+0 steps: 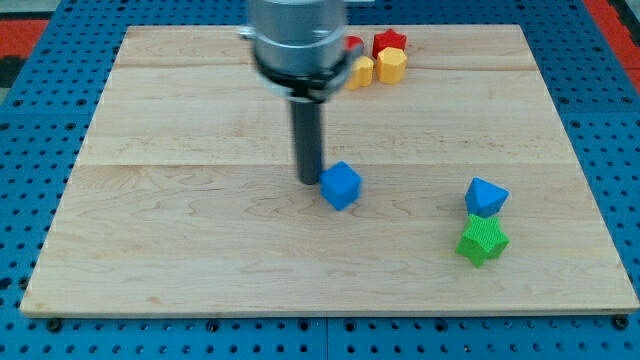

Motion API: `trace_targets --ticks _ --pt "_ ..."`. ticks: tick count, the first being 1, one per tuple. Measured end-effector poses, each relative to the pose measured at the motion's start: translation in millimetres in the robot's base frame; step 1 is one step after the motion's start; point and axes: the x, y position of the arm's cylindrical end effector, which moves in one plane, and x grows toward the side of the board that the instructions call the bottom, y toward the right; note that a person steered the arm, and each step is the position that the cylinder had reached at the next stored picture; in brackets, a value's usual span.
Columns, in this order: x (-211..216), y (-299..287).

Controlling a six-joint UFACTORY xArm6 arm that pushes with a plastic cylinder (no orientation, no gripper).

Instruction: Slide the red circle and yellow heart to the center

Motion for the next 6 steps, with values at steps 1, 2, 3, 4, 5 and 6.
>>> trace_targets --ticks 1,2,3,4,5,6 --pt "15.8 86.9" --pt "0.8 53.9" --pt "-66.6 5.9" --pt "-149.4 -31.7" --pt "-204.9 -45.1" --pt "-252.8 -17.6"
